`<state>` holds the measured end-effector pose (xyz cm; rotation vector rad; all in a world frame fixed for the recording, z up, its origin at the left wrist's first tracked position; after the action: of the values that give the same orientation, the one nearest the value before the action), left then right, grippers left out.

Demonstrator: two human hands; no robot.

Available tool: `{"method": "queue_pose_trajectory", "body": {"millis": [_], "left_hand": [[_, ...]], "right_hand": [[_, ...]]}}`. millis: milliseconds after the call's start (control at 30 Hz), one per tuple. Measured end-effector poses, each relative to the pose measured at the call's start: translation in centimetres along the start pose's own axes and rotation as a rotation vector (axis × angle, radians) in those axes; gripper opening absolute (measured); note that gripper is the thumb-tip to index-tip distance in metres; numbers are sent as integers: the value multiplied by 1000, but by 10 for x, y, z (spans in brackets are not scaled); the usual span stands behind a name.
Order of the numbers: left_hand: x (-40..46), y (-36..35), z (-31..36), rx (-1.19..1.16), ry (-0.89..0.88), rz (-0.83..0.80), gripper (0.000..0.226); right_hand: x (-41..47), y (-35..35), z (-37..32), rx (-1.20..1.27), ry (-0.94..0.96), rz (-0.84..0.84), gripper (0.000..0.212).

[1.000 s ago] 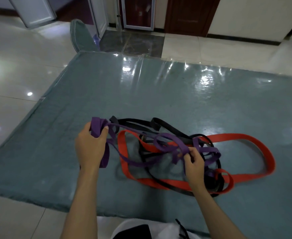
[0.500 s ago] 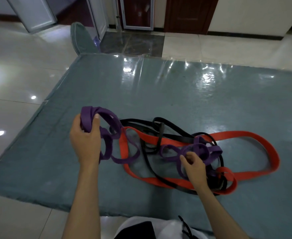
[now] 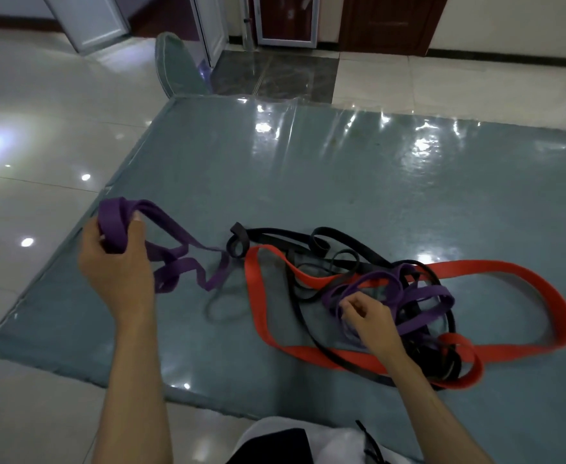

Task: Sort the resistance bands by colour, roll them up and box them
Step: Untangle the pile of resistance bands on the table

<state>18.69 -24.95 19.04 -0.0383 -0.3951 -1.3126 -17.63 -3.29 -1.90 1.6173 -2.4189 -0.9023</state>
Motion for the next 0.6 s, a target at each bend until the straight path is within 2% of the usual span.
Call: {"method": "queue_pose_trajectory", "body": {"millis": [67,167,233,333,467,533,600], "left_hand": [[3,7,-3,29,-24,42,11],[11,20,-17,47,-22,139,18],[19,17,-38,66,28,104,20],[25,-10,-90,245,170,-93,22],[10,-54,-172,509,342,-443,22],[-6,-66,-202,590,391,-546,23],[-22,-68,-223,685,441,-593,35]], "right_hand": [[3,-5,4,-1,-10,-24,22],[8,-11,11,-17,-29,-65,20],[10,-14,15,-11,-48,-85,19],[14,-18,19,-20,-75,-104,19],[18,-21,22,-10,-88,-132,18],[19,-20,24,19,-96,-130,16],[19,-18,28,34,-96,-120,15]]}}
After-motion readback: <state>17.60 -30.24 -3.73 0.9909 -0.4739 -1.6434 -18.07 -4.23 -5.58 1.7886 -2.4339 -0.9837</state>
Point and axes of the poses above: each hand's wrist, its own x-axis towards the middle knuckle, its own y-axis out of the back of the hand, z = x × y, the point moved 8 cm from there along x, towards the middle knuckle, and after that the axes turned 8 degrees about -z, right-handed, at the moved point
